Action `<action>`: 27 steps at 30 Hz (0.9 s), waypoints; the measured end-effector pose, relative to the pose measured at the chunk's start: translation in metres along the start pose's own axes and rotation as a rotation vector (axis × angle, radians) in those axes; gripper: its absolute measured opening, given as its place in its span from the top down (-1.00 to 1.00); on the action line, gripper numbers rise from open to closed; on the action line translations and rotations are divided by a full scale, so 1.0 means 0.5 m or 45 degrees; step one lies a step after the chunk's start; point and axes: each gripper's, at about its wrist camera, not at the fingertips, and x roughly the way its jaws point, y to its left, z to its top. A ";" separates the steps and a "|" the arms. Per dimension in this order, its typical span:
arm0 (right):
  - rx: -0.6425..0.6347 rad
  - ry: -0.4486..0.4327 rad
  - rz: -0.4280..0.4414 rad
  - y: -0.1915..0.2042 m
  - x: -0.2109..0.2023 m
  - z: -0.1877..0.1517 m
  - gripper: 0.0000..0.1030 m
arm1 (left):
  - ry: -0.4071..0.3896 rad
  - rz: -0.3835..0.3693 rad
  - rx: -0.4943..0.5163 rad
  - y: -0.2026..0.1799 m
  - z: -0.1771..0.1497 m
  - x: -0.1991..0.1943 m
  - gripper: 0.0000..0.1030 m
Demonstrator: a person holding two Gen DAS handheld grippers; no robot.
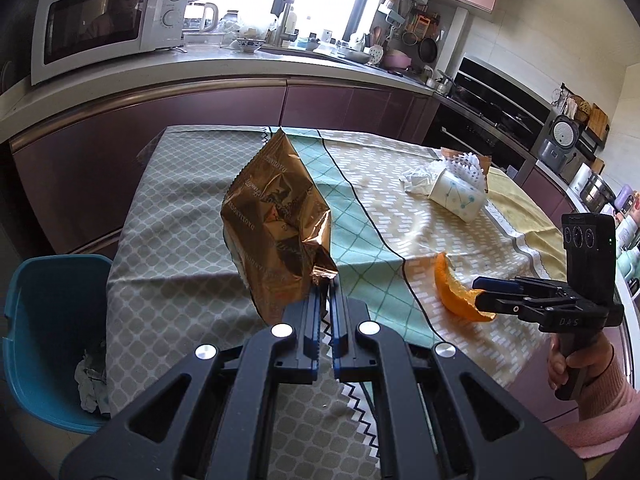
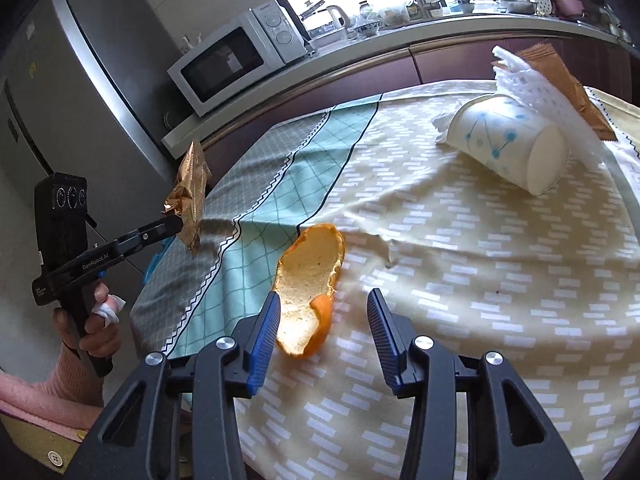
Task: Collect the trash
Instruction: 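Carry the bag and peel to the teal bin and open both tools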
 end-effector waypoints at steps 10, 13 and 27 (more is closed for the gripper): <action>0.030 0.011 0.067 0.017 0.017 -0.007 0.85 | -0.025 0.071 -0.093 0.066 -0.025 -0.049 0.91; 0.004 -0.005 0.095 0.041 0.022 0.011 0.86 | -0.043 0.113 -0.113 0.093 -0.032 -0.074 0.91; -0.311 0.043 0.369 0.294 0.151 0.136 0.86 | -0.053 0.382 -0.267 0.284 -0.088 -0.170 0.91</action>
